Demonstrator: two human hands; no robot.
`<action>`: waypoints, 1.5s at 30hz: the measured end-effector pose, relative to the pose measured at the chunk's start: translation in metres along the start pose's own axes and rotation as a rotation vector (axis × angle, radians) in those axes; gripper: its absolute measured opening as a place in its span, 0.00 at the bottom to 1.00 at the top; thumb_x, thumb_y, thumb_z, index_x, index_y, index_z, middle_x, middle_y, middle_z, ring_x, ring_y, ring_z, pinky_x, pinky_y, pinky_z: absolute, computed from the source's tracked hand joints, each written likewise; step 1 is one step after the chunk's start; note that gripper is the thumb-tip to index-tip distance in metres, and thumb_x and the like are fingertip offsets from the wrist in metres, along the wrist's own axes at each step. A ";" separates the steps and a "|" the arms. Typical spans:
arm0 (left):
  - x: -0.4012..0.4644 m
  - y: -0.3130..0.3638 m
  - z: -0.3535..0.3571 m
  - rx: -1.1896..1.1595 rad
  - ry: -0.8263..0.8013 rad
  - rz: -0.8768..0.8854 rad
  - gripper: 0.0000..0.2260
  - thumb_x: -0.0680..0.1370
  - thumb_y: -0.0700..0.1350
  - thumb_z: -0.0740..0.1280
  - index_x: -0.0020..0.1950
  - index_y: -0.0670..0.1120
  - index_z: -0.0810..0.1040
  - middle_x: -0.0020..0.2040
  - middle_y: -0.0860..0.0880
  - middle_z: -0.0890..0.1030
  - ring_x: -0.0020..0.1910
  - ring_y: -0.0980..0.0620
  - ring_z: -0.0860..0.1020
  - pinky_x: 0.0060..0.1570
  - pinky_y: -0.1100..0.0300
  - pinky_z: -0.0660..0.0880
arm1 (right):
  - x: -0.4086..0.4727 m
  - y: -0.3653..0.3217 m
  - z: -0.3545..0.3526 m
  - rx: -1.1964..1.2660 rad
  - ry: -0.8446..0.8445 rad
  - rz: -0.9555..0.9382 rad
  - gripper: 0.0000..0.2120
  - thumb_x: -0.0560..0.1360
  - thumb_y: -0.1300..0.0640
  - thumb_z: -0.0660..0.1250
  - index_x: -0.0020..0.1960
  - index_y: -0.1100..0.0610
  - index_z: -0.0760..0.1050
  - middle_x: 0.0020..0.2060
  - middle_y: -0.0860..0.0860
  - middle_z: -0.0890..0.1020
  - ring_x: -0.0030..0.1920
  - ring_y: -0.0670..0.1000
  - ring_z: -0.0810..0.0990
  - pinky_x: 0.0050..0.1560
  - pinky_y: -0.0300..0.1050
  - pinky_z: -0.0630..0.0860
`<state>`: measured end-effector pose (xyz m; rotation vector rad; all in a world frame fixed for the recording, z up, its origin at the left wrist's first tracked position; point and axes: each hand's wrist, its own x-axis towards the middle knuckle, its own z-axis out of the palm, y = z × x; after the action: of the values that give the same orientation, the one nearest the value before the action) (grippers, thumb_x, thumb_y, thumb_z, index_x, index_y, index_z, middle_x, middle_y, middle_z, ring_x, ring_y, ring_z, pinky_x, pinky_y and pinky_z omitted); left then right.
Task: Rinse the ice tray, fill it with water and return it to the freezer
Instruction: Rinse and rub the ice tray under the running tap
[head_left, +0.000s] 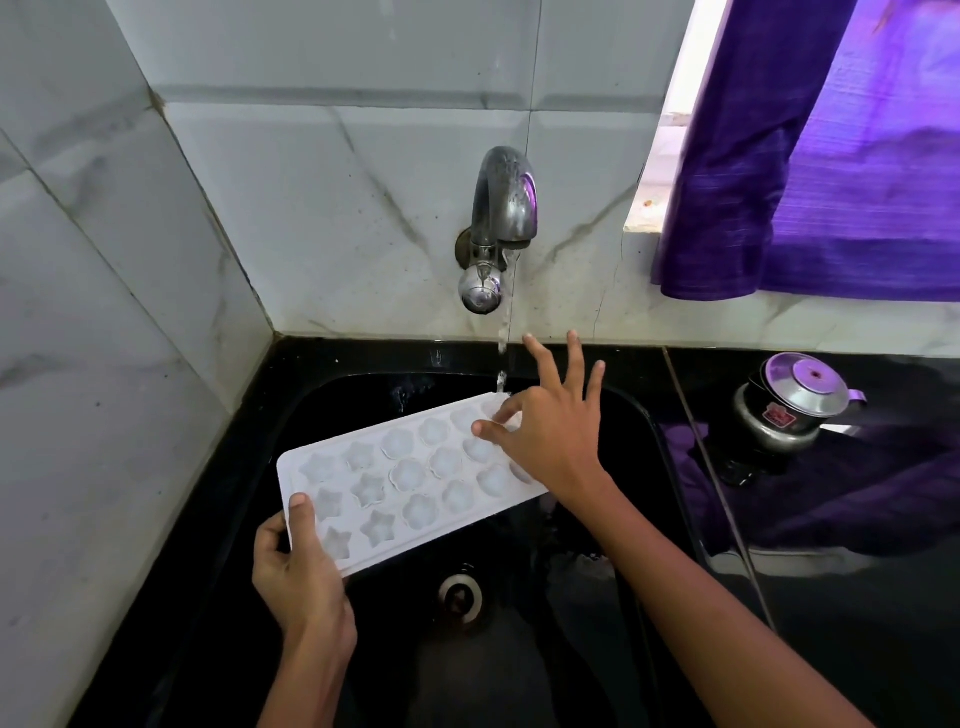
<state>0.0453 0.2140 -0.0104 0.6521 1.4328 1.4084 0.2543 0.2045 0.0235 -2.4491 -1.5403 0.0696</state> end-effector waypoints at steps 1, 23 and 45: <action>0.001 -0.001 -0.001 0.001 0.001 -0.006 0.07 0.79 0.49 0.64 0.42 0.51 0.72 0.42 0.52 0.78 0.39 0.56 0.79 0.29 0.68 0.78 | 0.001 0.000 -0.001 -0.002 -0.006 -0.001 0.19 0.69 0.32 0.64 0.50 0.43 0.82 0.78 0.47 0.45 0.75 0.59 0.31 0.71 0.66 0.34; -0.004 -0.007 -0.009 0.016 -0.004 -0.066 0.07 0.79 0.50 0.64 0.43 0.50 0.72 0.43 0.51 0.79 0.40 0.53 0.79 0.43 0.51 0.78 | 0.001 0.013 0.007 0.172 0.093 -0.039 0.19 0.61 0.30 0.71 0.42 0.43 0.79 0.76 0.45 0.53 0.76 0.58 0.37 0.70 0.64 0.34; -0.011 0.003 -0.001 -0.034 0.026 -0.023 0.08 0.80 0.49 0.62 0.42 0.51 0.69 0.42 0.52 0.78 0.37 0.57 0.78 0.28 0.66 0.77 | -0.024 0.015 0.005 -0.012 -0.070 -0.164 0.25 0.72 0.29 0.57 0.64 0.39 0.73 0.77 0.48 0.45 0.75 0.59 0.35 0.71 0.63 0.35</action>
<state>0.0482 0.2043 -0.0049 0.5964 1.4290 1.4251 0.2559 0.1783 0.0134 -2.3428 -1.7694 0.1184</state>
